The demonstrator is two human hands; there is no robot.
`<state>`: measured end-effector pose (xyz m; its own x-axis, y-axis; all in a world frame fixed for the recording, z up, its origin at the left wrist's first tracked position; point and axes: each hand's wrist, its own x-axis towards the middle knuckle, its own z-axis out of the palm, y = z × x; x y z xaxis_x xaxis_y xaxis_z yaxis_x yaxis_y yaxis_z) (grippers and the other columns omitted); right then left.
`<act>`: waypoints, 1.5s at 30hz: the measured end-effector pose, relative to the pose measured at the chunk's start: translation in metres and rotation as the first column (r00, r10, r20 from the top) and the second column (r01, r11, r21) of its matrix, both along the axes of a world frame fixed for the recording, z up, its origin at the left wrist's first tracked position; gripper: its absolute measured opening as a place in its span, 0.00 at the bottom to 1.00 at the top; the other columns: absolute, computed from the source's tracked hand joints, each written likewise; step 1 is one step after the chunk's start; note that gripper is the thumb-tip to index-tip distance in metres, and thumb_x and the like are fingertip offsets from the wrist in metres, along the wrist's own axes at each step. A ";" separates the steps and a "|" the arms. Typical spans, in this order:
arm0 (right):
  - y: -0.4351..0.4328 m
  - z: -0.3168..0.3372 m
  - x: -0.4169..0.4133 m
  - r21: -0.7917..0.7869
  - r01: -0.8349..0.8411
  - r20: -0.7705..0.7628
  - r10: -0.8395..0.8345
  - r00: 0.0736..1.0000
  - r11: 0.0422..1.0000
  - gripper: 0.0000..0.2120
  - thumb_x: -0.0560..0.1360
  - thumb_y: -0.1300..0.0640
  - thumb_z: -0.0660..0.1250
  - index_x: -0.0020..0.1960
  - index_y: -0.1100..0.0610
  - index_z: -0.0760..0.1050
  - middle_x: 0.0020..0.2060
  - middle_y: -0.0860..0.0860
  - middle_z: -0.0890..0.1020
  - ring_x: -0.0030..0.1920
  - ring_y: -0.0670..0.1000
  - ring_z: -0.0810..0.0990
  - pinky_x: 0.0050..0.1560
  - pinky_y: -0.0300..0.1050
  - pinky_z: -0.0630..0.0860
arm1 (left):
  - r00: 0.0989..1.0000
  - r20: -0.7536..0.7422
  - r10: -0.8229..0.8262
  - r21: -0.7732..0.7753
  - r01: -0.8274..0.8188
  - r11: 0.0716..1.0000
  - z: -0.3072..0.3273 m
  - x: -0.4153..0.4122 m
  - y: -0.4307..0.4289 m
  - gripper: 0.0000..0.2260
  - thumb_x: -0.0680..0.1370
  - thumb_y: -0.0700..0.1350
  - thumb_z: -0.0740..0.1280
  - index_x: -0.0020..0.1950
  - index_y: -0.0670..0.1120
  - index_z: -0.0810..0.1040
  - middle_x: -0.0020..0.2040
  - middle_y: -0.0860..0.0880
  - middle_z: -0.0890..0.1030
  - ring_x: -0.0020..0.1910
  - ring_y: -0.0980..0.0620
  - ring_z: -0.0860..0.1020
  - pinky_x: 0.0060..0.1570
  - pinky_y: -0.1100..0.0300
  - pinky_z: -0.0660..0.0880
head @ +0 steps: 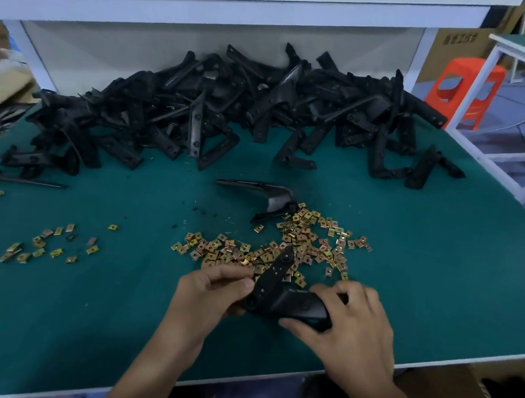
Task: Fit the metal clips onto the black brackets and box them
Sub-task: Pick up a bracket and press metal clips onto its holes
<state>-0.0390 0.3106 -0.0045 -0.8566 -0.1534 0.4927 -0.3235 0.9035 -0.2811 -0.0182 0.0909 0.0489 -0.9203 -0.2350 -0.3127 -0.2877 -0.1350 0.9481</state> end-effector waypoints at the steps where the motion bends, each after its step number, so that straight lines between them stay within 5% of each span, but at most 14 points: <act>1: 0.000 0.000 0.000 0.004 0.006 -0.003 -0.006 1.000 1.000 0.32 0.67 0.23 0.62 0.53 0.47 0.84 0.48 0.49 0.77 0.51 0.52 0.72 0.43 0.47 0.75 | 1.000 -0.002 0.000 -0.025 0.000 1.000 0.000 0.000 0.000 0.05 0.75 0.37 0.75 0.44 0.47 0.88 0.42 0.49 0.87 0.38 0.58 0.82 0.34 0.66 0.77; 5: -0.002 0.000 0.000 0.007 0.023 -0.001 -0.023 1.000 1.000 0.32 0.66 0.23 0.61 0.52 0.46 0.85 0.47 0.48 0.77 0.50 0.53 0.74 0.42 0.47 0.75 | 1.000 0.008 -0.020 -0.113 0.020 0.993 0.003 -0.002 -0.004 0.04 0.73 0.39 0.77 0.42 0.48 0.88 0.41 0.51 0.87 0.36 0.61 0.80 0.34 0.67 0.76; 14: 0.000 -0.004 0.001 -0.006 0.012 -0.040 -0.013 0.999 1.000 0.31 0.68 0.24 0.63 0.52 0.48 0.85 0.48 0.49 0.78 0.51 0.54 0.74 0.43 0.49 0.75 | 0.997 0.073 0.022 -0.027 -0.020 0.999 0.000 -0.005 0.003 0.03 0.75 0.36 0.75 0.45 0.44 0.87 0.35 0.51 0.82 0.30 0.58 0.77 0.31 0.63 0.76; 18: -0.001 -0.003 0.001 -0.013 0.022 -0.024 -0.022 0.999 1.000 0.32 0.68 0.23 0.61 0.53 0.47 0.85 0.47 0.48 0.77 0.50 0.53 0.73 0.42 0.48 0.74 | 1.000 0.005 -0.020 -0.161 0.021 0.987 0.001 0.001 0.005 0.07 0.73 0.40 0.77 0.50 0.49 0.86 0.38 0.54 0.85 0.34 0.61 0.79 0.34 0.68 0.75; 22: -0.001 -0.005 0.001 -0.037 0.038 -0.033 -0.039 0.999 0.999 0.31 0.67 0.23 0.64 0.53 0.47 0.84 0.48 0.48 0.78 0.51 0.54 0.74 0.43 0.49 0.74 | 0.997 -0.056 -0.046 -0.468 0.015 0.883 -0.007 0.015 0.018 0.16 0.69 0.49 0.80 0.53 0.59 0.81 0.48 0.67 0.83 0.50 0.69 0.79 0.47 0.73 0.73; 28: -0.001 -0.005 0.002 -0.050 0.066 -0.027 -0.067 0.997 0.997 0.31 0.68 0.23 0.63 0.52 0.48 0.85 0.48 0.48 0.79 0.51 0.54 0.75 0.43 0.49 0.74 | 0.984 -0.172 0.039 -0.471 -0.117 0.874 -0.011 0.017 0.038 0.10 0.73 0.47 0.77 0.48 0.60 0.81 0.51 0.73 0.80 0.54 0.74 0.76 0.50 0.77 0.70; 33: 0.000 -0.005 0.001 -0.109 0.110 0.010 -0.110 0.994 0.988 0.31 0.66 0.23 0.63 0.51 0.47 0.84 0.47 0.46 0.78 0.51 0.53 0.74 0.42 0.48 0.74 | 0.980 -0.155 -0.123 -0.547 0.019 0.837 0.000 0.001 0.025 0.07 0.76 0.58 0.71 0.51 0.59 0.84 0.48 0.67 0.83 0.51 0.67 0.80 0.46 0.71 0.74; 36: -0.001 -0.006 0.001 -0.115 0.102 0.015 -0.101 0.995 0.988 0.31 0.68 0.22 0.61 0.50 0.46 0.84 0.48 0.46 0.77 0.51 0.53 0.74 0.41 0.48 0.75 | 0.969 -0.193 -0.154 -0.670 -0.015 0.742 0.004 -0.035 0.003 0.08 0.81 0.54 0.66 0.50 0.54 0.84 0.44 0.61 0.84 0.46 0.62 0.81 0.43 0.69 0.75; 38: 0.000 -0.005 0.002 -0.122 0.100 0.013 -0.099 0.995 0.987 0.31 0.69 0.21 0.60 0.50 0.46 0.84 0.48 0.46 0.77 0.51 0.53 0.74 0.41 0.47 0.75 | 0.967 -0.166 -0.192 -0.808 -0.022 0.588 0.002 -0.064 -0.006 0.07 0.82 0.49 0.66 0.54 0.52 0.84 0.46 0.61 0.84 0.47 0.62 0.80 0.45 0.71 0.73; 41: 0.000 -0.004 0.002 -0.131 0.107 0.013 -0.106 0.994 0.986 0.32 0.69 0.21 0.60 0.50 0.46 0.84 0.48 0.46 0.77 0.51 0.53 0.73 0.42 0.47 0.75 | 0.959 -0.065 -0.274 -0.925 0.045 0.376 -0.006 -0.100 -0.006 0.09 0.82 0.49 0.66 0.58 0.50 0.83 0.53 0.52 0.84 0.54 0.51 0.79 0.56 0.55 0.75; 45: 0.000 -0.003 0.002 -0.131 0.118 0.014 -0.118 0.993 0.984 0.32 0.68 0.21 0.61 0.50 0.46 0.84 0.48 0.46 0.78 0.51 0.52 0.73 0.42 0.47 0.75 | 0.967 -0.002 -0.254 -0.962 0.068 0.265 -0.013 -0.121 -0.003 0.08 0.80 0.53 0.68 0.54 0.51 0.84 0.52 0.49 0.83 0.53 0.46 0.80 0.56 0.48 0.77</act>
<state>-0.0370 0.3101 -0.0079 -0.8677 0.0144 0.4968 -0.2148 0.8905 -0.4010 -0.1389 0.0879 0.0354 -0.9826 -0.1193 0.1422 -0.0552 0.9192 0.3899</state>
